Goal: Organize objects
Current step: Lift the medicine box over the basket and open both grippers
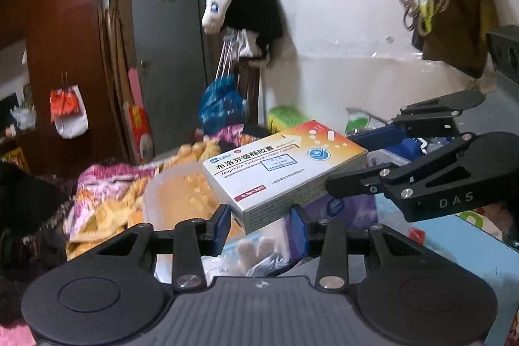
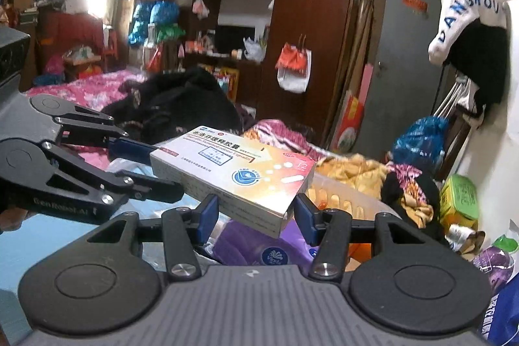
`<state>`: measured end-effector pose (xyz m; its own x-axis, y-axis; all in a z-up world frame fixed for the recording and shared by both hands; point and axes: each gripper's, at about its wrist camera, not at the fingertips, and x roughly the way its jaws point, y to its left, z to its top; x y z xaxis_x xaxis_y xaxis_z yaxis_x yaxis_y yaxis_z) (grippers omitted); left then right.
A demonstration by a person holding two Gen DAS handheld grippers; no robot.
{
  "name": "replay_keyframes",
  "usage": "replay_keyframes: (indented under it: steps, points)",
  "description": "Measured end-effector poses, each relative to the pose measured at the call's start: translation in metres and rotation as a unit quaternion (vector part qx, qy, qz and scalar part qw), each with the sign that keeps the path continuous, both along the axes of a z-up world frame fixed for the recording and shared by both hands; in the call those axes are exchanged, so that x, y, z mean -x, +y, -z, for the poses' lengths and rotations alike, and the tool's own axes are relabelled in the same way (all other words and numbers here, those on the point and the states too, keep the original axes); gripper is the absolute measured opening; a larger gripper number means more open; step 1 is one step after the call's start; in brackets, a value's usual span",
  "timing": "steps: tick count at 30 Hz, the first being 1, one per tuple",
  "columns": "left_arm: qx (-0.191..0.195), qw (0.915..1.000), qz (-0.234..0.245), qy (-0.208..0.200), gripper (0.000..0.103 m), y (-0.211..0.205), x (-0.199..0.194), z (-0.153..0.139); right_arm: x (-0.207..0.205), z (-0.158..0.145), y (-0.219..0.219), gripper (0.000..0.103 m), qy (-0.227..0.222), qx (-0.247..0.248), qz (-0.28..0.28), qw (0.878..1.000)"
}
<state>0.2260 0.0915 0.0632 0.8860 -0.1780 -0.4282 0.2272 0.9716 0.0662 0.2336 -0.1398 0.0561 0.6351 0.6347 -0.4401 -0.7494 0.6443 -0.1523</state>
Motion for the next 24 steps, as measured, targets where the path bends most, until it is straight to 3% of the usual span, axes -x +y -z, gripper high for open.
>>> replay_keyframes:
  steps: [13, 15, 17, 19, 24]
  points:
    - [-0.005, 0.9994, -0.012, 0.031, 0.045, 0.002, -0.018, 0.008, -0.003, 0.005, -0.003, 0.056, 0.021, 0.010, 0.008, 1.000]
    - [-0.022, 0.9990, -0.015, 0.035, 0.046, -0.001, -0.020, 0.010, -0.005, 0.005, -0.002, 0.062, 0.027, 0.011, 0.006, 1.000]
    - [-0.037, 0.9986, -0.031, 0.022, 0.060, -0.003, -0.019, 0.010, -0.006, 0.002, -0.001, 0.088, 0.007, 0.012, 0.020, 1.000]
    - [-0.037, 0.9985, -0.041, 0.005, 0.084, -0.003, -0.014, 0.009, 0.001, 0.001, -0.005, 0.102, -0.023, 0.005, 0.038, 0.999]
    - [-0.020, 0.9988, -0.035, -0.029, 0.086, -0.006, 0.010, 0.009, 0.021, -0.007, -0.033, 0.103, -0.028, -0.039, 0.057, 0.997]
